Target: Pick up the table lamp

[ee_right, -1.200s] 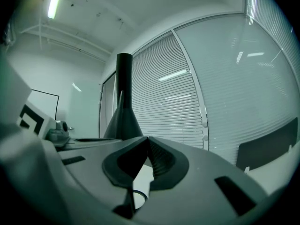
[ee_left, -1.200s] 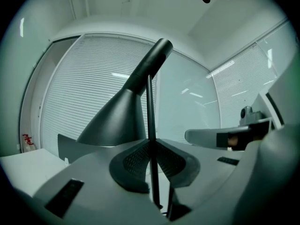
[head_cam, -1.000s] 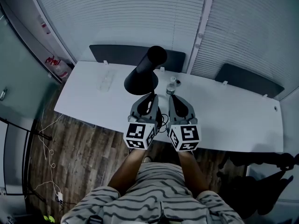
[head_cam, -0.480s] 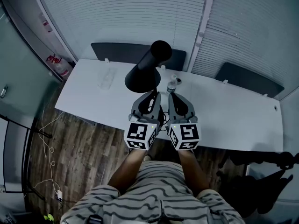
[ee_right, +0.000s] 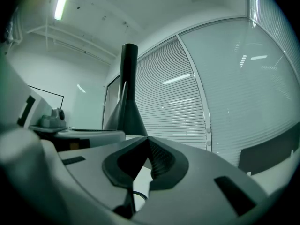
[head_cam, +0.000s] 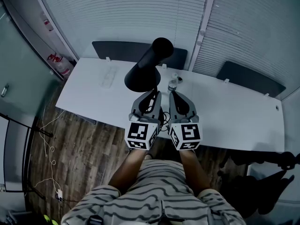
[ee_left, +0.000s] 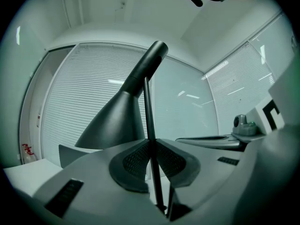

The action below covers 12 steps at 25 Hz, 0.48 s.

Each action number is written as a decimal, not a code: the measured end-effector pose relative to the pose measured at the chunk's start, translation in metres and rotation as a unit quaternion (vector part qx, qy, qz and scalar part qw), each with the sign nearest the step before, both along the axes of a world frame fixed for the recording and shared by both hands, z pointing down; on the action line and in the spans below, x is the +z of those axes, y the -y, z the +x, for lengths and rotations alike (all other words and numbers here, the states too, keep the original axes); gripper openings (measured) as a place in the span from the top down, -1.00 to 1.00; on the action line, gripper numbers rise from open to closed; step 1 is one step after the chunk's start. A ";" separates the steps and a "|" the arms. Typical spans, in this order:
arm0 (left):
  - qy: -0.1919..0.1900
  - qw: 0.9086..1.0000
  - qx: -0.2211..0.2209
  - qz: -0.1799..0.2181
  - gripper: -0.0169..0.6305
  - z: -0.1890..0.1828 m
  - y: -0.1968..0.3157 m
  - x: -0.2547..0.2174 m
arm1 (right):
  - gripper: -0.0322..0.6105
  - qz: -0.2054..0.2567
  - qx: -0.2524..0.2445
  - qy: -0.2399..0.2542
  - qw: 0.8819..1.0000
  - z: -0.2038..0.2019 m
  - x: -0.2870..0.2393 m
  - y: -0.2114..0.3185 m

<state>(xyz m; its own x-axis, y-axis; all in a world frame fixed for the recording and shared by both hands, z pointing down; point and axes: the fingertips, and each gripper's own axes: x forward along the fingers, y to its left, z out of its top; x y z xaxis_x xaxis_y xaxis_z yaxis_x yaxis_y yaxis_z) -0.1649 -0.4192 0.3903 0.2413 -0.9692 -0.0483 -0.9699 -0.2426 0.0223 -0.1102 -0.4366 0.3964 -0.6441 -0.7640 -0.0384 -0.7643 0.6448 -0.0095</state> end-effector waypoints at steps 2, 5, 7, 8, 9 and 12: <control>0.001 1.000 0.000 0.001 0.81 0.000 0.000 0.000 | 0.86 0.001 0.000 0.002 1.000 0.000 -0.001 0.000; 0.002 1.000 -0.001 0.002 0.81 0.001 0.000 0.000 | 0.86 0.002 0.001 0.003 1.000 0.002 -0.002 0.000; 0.001 1.000 -0.002 0.002 0.81 0.002 -0.001 -0.001 | 0.86 0.002 0.001 0.004 1.000 0.003 -0.002 0.000; 0.001 1.000 -0.002 0.002 0.81 0.002 -0.001 -0.001 | 0.86 0.002 0.001 0.005 1.000 0.004 -0.002 0.000; 0.000 1.000 -0.002 0.003 0.81 0.002 -0.001 -0.001 | 0.86 0.003 0.000 0.005 1.000 0.004 -0.002 -0.001; 0.001 1.000 -0.003 0.003 0.81 0.003 -0.002 0.000 | 0.86 0.006 -0.002 0.006 1.000 0.003 -0.003 -0.003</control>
<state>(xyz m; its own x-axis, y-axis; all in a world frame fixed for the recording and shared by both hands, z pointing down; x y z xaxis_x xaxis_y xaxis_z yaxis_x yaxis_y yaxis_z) -0.1623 -0.4170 0.3904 0.2362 -0.9702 -0.0533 -0.9712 -0.2375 0.0193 -0.1068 -0.4339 0.3936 -0.6464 -0.7610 -0.0551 -0.7618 0.6478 -0.0111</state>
